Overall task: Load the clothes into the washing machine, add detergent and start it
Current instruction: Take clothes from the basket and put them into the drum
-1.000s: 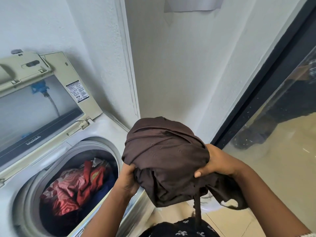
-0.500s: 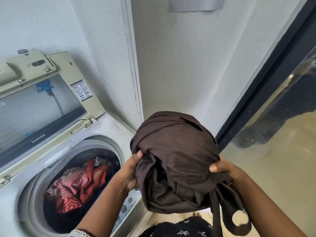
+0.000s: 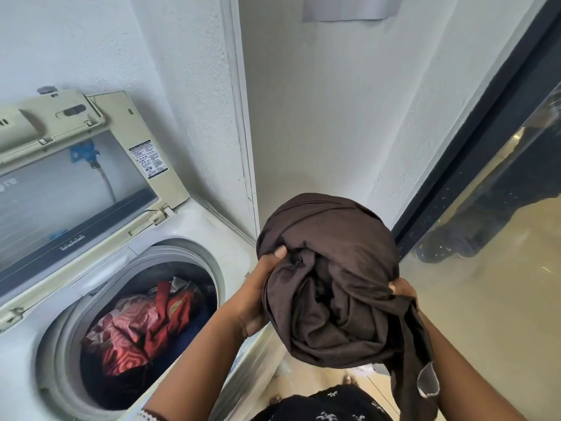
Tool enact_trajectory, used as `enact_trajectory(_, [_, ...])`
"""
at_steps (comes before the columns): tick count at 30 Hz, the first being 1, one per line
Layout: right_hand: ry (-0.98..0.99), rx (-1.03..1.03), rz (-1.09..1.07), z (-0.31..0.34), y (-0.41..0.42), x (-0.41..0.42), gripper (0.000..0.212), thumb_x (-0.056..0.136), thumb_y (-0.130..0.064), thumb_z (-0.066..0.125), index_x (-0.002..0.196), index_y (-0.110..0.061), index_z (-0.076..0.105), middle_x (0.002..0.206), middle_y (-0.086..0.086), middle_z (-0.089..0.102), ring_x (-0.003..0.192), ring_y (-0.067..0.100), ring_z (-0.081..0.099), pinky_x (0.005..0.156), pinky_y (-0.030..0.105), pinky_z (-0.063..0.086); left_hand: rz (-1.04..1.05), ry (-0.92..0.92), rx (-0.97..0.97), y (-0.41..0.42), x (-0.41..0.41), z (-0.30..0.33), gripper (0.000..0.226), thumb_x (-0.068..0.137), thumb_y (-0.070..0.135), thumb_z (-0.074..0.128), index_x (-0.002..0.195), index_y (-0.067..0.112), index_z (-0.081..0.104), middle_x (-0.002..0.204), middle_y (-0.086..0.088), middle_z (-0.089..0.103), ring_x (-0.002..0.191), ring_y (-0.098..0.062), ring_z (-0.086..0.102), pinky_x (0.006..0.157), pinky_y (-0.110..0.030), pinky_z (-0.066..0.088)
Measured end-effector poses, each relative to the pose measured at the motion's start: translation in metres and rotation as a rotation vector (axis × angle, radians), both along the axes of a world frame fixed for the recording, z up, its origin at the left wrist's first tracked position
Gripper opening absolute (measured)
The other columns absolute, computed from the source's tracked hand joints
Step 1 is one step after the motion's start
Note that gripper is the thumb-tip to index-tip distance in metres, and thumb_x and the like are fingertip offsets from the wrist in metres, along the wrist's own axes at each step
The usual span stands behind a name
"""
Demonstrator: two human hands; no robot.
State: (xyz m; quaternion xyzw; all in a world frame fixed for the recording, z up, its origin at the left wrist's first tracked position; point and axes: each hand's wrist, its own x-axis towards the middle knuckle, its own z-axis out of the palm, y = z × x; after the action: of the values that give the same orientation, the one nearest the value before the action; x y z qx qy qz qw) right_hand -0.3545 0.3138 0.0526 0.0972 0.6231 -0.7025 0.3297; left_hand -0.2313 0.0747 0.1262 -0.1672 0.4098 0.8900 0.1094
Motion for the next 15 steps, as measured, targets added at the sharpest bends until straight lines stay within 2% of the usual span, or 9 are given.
enact_trajectory(1, [-0.028, 0.01, -0.025, 0.008, -0.003, 0.003, 0.063, 0.05, -0.032, 0.094, 0.085, 0.012, 0.067, 0.061, 0.011, 0.072, 0.055, 0.017, 0.07, 0.061, 0.029, 0.056, 0.04, 0.009, 0.009, 0.002, -0.001, -0.001, 0.063, 0.051, 0.05, 0.089, 0.104, 0.018, 0.078, 0.122, -0.013, 0.068, 0.11, -0.027, 0.067, 0.096, -0.04, 0.049])
enact_trajectory(2, [-0.027, -0.008, 0.008, 0.005, -0.005, 0.003, 0.062, 0.044, -0.04, 0.095, 0.082, 0.004, 0.073, 0.074, 0.015, 0.074, 0.066, 0.022, 0.073, 0.071, 0.032, 0.057, 0.085, -0.002, 0.004, 0.004, -0.001, -0.001, 0.056, 0.06, 0.046, 0.083, 0.106, 0.016, 0.077, 0.122, -0.015, 0.068, 0.11, -0.029, 0.066, 0.097, -0.041, 0.048])
enact_trajectory(4, [0.009, 0.074, 0.048, 0.01, -0.007, 0.006, 0.06, 0.054, -0.054, 0.089, 0.095, -0.013, 0.077, 0.099, 0.015, 0.074, 0.088, 0.026, 0.072, 0.089, 0.04, 0.053, 0.182, -0.008, -0.051, 0.003, -0.001, -0.006, 0.049, 0.076, 0.041, 0.069, 0.116, 0.012, 0.07, 0.121, -0.015, 0.068, 0.112, -0.032, 0.065, 0.101, -0.043, 0.047])
enact_trajectory(7, [0.132, 0.071, 0.098, 0.016, -0.018, 0.009, 0.029, 0.085, -0.047, 0.071, 0.106, -0.028, 0.071, 0.115, 0.01, 0.071, 0.1, 0.02, 0.069, 0.092, 0.04, 0.049, 0.374, 0.082, -0.255, 0.002, -0.001, -0.016, 0.06, 0.079, 0.039, 0.067, 0.133, 0.016, 0.055, 0.13, -0.01, 0.063, 0.122, -0.03, 0.059, 0.109, -0.051, 0.04])
enact_trajectory(9, [0.18, 0.115, 0.16, 0.019, -0.022, 0.017, 0.013, 0.097, -0.033, 0.059, 0.1, -0.023, 0.067, 0.105, 0.014, 0.07, 0.087, 0.021, 0.067, 0.08, 0.037, 0.05, 0.515, 0.141, -0.446, 0.005, -0.001, -0.023, 0.064, 0.075, 0.04, 0.071, 0.133, 0.026, 0.051, 0.134, -0.005, 0.058, 0.124, -0.023, 0.057, 0.109, -0.052, 0.04])
enact_trajectory(11, [0.151, 0.13, 0.152, 0.021, -0.027, 0.027, 0.027, 0.101, -0.041, 0.049, 0.101, -0.021, 0.066, 0.098, 0.014, 0.067, 0.072, 0.022, 0.064, 0.068, 0.035, 0.048, 0.609, 0.162, -0.504, 0.011, -0.002, -0.028, 0.065, 0.073, 0.039, 0.072, 0.133, 0.029, 0.049, 0.136, -0.003, 0.055, 0.126, -0.021, 0.054, 0.11, -0.051, 0.039])
enact_trajectory(12, [0.066, 0.026, 0.135, 0.022, -0.033, 0.031, 0.042, 0.1, -0.052, 0.044, 0.104, -0.02, 0.071, 0.099, 0.012, 0.07, 0.074, 0.025, 0.068, 0.072, 0.037, 0.05, 0.637, 0.168, -0.469, 0.014, -0.002, -0.03, 0.069, 0.073, 0.04, 0.074, 0.136, 0.026, 0.048, 0.137, -0.004, 0.055, 0.127, -0.022, 0.053, 0.111, -0.052, 0.037])
enact_trajectory(14, [-0.105, -0.223, 0.083, 0.038, -0.044, 0.043, 0.057, 0.094, -0.064, 0.042, 0.111, -0.022, 0.076, 0.116, 0.008, 0.072, 0.103, 0.03, 0.071, 0.098, 0.046, 0.048, 0.692, 0.145, -0.337, 0.021, 0.0, -0.03, 0.082, 0.07, 0.044, 0.079, 0.14, 0.018, 0.046, 0.139, -0.006, 0.055, 0.13, -0.024, 0.052, 0.113, -0.052, 0.034])
enact_trajectory(15, [-0.134, -0.327, 0.053, 0.043, -0.051, 0.048, 0.058, 0.087, -0.067, 0.05, 0.114, -0.022, 0.075, 0.124, 0.007, 0.07, 0.114, 0.027, 0.066, 0.106, 0.048, 0.045, 0.713, 0.128, -0.249, 0.023, 0.001, -0.03, 0.086, 0.068, 0.047, 0.08, 0.141, 0.015, 0.046, 0.139, -0.008, 0.056, 0.13, -0.025, 0.052, 0.114, -0.052, 0.033])
